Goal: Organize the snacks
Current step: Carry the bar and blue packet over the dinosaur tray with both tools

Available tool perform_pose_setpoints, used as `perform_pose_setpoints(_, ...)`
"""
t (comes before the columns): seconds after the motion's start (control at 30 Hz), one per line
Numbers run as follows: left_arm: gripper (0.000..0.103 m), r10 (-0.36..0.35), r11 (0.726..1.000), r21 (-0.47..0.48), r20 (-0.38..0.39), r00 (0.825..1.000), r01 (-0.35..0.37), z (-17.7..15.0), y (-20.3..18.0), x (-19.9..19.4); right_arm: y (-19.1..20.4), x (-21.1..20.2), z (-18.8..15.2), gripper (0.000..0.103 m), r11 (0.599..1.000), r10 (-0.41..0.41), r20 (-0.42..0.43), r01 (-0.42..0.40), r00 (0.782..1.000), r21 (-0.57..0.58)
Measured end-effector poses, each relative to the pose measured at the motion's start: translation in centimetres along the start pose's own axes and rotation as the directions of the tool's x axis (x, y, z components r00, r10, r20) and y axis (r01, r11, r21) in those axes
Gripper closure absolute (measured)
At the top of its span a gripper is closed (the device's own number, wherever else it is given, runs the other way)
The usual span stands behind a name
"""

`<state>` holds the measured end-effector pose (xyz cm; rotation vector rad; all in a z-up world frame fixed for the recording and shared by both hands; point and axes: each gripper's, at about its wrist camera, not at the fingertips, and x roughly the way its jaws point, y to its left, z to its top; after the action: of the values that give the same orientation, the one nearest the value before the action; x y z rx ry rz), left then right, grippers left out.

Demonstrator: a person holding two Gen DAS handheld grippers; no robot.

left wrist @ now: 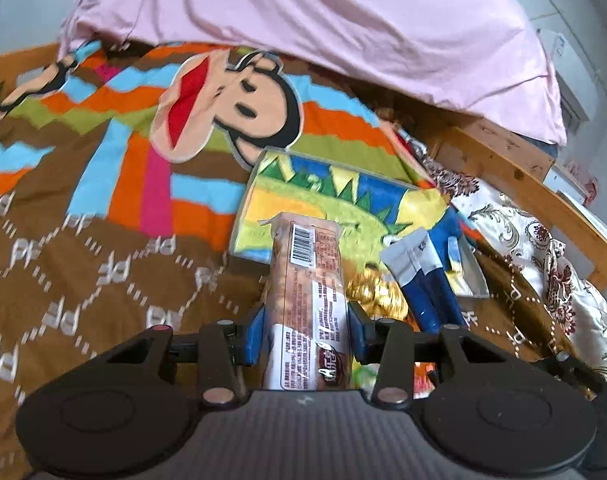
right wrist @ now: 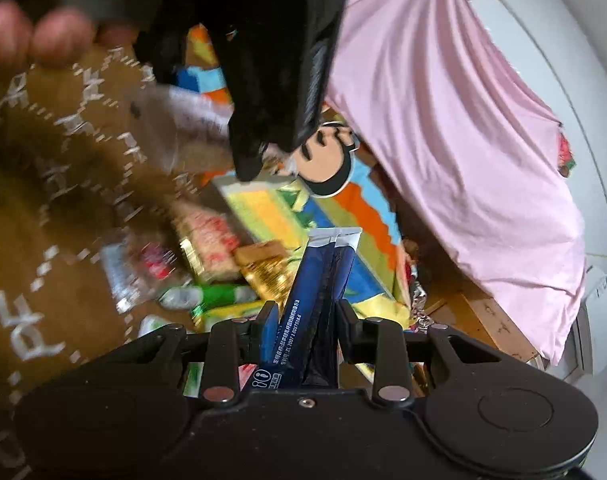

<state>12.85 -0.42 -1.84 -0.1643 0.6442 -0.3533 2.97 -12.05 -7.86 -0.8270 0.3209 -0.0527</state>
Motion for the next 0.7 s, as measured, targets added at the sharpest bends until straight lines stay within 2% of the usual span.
perform_pose_setpoints(0.2, 0.057, 0.0, 1.0, -0.027, 0.049, 0.999, 0.001, 1.3, 0.3, 3.2, -1.8, 3.0, 0.4, 0.07, 0.996, -0.025, -0.007, 0.026, 1.0, 0.091)
perform_pose_setpoints(0.37, 0.057, 0.006, 1.0, -0.021, 0.062, 0.998, -0.005, 1.9, 0.5, 5.8, -1.7, 5.5, 0.8, 0.07, 0.994, -0.042, 0.009, 0.041, 0.999, 0.1)
perform_pose_setpoints(0.5, 0.057, 0.003, 1.0, 0.018, 0.095, 0.995, -0.004, 2.5, 0.4, 7.6, -1.7, 7.4, 1.2, 0.07, 0.993, -0.057, 0.019, 0.054, 0.998, 0.101)
perform_pose_setpoints(0.7, 0.057, -0.008, 1.0, 0.006, 0.133, 0.991, 0.007, 4.3, 0.6, 9.9, -2.2, 11.3, 1.5, 0.07, 0.989, -0.088, 0.016, 0.086, 0.996, 0.119)
